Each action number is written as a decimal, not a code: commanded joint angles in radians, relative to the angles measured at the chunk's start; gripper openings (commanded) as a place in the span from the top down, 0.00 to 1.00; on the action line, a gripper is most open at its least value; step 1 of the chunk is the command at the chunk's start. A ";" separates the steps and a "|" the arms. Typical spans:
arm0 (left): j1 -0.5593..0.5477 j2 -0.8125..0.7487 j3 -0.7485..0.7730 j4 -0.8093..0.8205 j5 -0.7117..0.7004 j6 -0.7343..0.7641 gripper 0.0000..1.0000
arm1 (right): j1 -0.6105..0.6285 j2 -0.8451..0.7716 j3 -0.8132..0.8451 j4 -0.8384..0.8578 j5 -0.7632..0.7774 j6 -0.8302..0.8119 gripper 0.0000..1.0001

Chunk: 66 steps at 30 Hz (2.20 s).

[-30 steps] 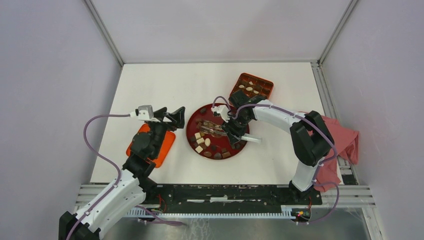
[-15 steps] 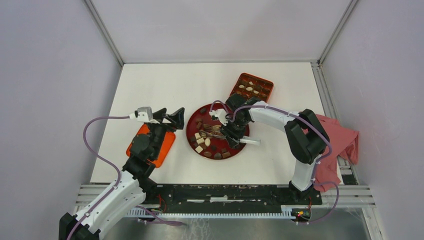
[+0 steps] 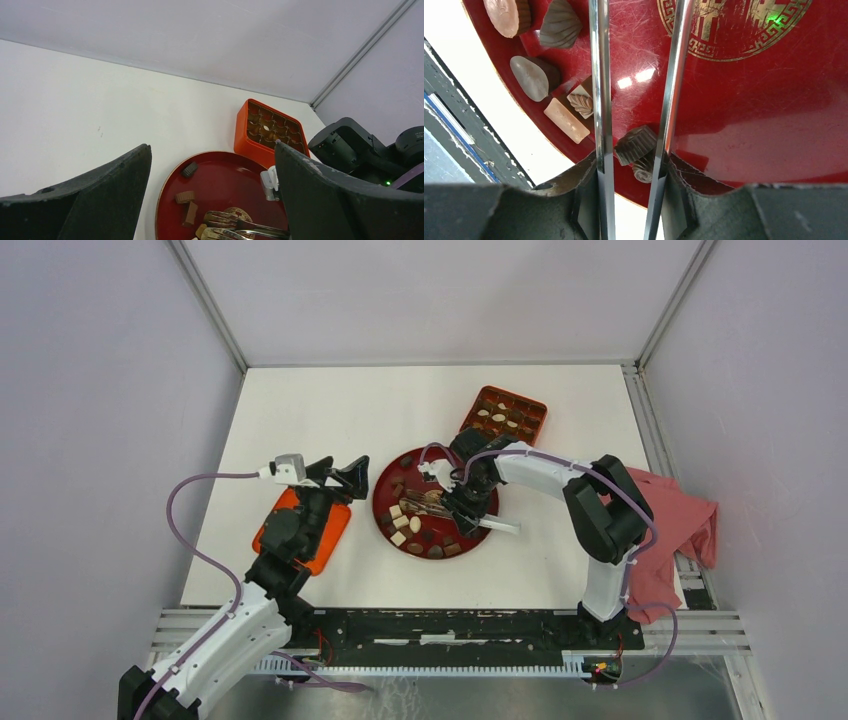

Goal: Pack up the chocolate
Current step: Pick up the fake chocolate from the plate, then place the fake chocolate in the packing box.

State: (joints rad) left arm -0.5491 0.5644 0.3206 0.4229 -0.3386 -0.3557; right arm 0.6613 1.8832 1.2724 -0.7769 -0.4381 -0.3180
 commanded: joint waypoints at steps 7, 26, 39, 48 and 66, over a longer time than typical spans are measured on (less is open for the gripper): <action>0.004 -0.008 0.002 0.053 -0.014 -0.038 0.03 | 0.004 0.019 0.072 -0.010 0.005 -0.008 0.66; 0.005 -0.004 0.012 0.030 -0.006 -0.048 0.00 | -0.054 -0.123 -0.016 0.018 -0.066 -0.095 1.00; 0.004 0.151 0.140 -0.076 0.018 -0.041 0.00 | -0.518 -0.429 -0.143 0.086 -0.228 -0.208 1.00; 0.004 0.194 0.170 -0.093 0.031 -0.037 0.00 | -0.753 -0.285 0.054 -0.047 0.012 -0.331 1.00; 0.004 0.184 0.156 -0.091 0.015 -0.045 0.00 | -0.748 -0.164 0.134 -0.166 0.136 -0.397 0.96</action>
State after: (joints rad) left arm -0.5491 0.7586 0.4480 0.3153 -0.3126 -0.3775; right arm -0.0917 1.7294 1.3891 -0.9268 -0.3355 -0.6861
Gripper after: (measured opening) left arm 0.994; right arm 0.368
